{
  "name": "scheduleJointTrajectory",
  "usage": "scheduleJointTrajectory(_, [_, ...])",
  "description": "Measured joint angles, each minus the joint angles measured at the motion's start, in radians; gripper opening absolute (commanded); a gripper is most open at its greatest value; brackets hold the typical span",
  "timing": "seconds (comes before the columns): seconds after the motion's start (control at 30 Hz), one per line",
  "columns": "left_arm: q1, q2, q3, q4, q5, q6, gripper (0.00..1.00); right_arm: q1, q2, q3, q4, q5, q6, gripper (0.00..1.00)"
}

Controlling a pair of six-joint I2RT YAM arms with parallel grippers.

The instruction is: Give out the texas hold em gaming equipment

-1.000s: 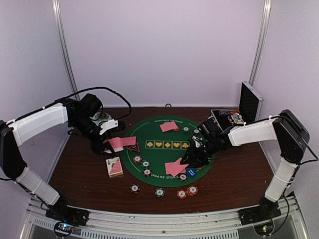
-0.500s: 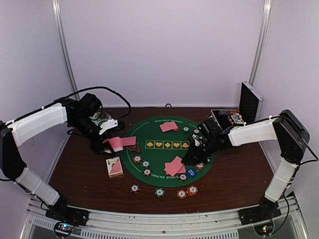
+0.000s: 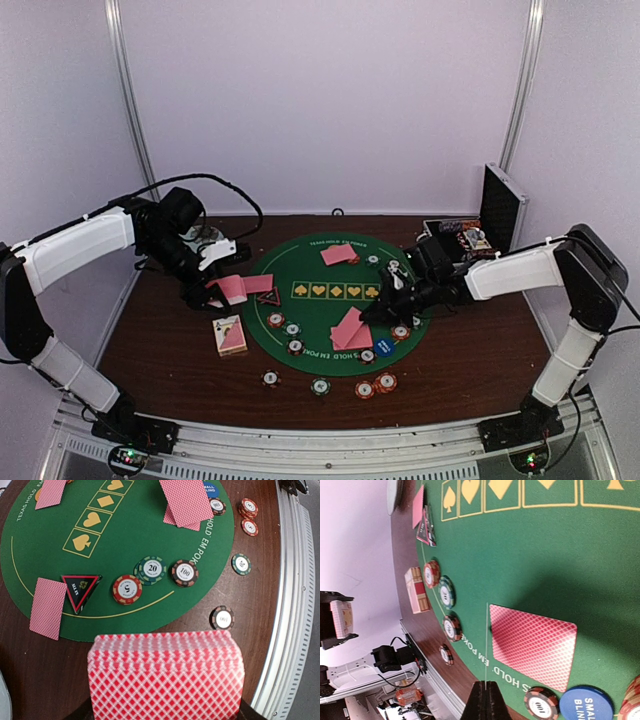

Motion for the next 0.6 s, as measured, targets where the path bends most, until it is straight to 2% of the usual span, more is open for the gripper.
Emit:
scheduleJointTrajectory(0.23, [0.0,0.0,0.0,0.0,0.0,0.0,0.0,0.0,-0.047,-0.014,0.105,-0.029,0.068,0.0])
scheduleJointTrajectory(0.6, [0.0,0.0,0.0,0.0,0.0,0.0,0.0,0.015,-0.059,-0.015,0.182,-0.038,0.137,0.0])
